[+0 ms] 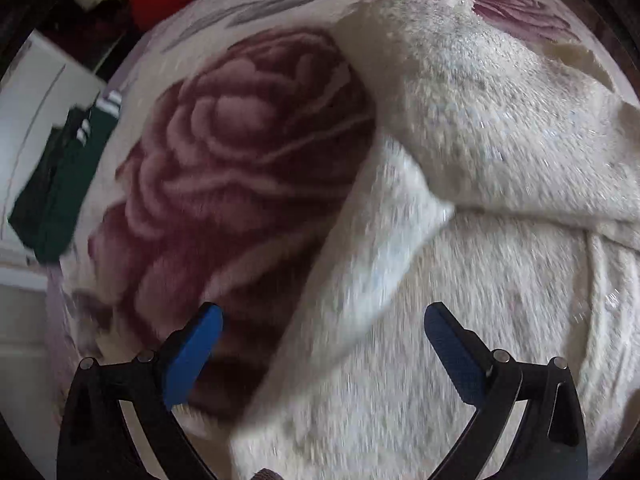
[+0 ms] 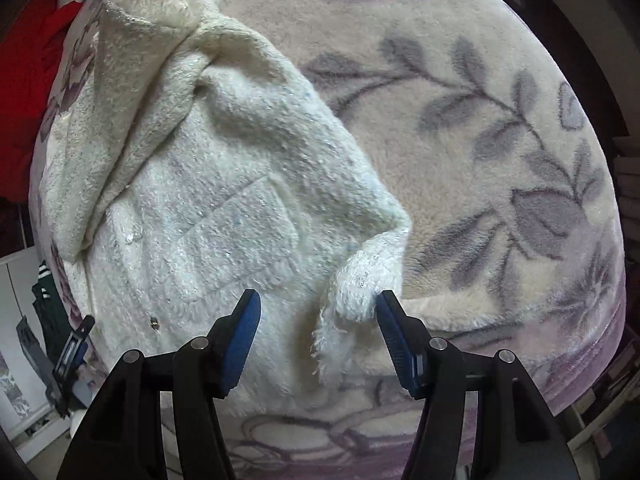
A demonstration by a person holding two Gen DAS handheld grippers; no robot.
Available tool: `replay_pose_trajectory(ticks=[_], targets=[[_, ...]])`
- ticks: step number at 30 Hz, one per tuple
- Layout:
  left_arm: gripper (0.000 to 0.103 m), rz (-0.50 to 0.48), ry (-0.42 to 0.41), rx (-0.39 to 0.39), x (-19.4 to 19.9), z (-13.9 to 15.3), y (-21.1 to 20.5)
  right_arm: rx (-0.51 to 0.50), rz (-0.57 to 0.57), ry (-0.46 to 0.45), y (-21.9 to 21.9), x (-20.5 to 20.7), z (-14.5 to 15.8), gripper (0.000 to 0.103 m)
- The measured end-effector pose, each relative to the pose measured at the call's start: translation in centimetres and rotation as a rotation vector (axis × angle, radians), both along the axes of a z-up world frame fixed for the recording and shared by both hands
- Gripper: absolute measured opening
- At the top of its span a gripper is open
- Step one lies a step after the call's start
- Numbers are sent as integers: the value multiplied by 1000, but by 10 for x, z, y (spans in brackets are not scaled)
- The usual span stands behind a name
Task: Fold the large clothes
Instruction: 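Release the sleeve with the right gripper and smooth the fold with the left gripper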
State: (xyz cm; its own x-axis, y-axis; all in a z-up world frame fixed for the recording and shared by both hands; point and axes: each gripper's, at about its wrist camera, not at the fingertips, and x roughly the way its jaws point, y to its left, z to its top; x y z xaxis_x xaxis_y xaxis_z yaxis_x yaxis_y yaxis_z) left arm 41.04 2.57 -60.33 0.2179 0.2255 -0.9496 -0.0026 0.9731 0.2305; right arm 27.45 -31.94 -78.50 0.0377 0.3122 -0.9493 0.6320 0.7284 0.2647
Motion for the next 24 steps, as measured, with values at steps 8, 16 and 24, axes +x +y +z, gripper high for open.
replay_pose_trajectory(ticks=[8, 16, 24], targets=[[103, 108, 21, -74, 71, -23, 79, -28, -66, -59, 36, 31, 10, 63], [103, 155, -17, -208, 7, 33, 99, 10, -109, -107, 55, 59, 46, 63], [103, 178, -77, -319, 41, 123, 51, 42, 70, -189, 56, 125, 119, 65]])
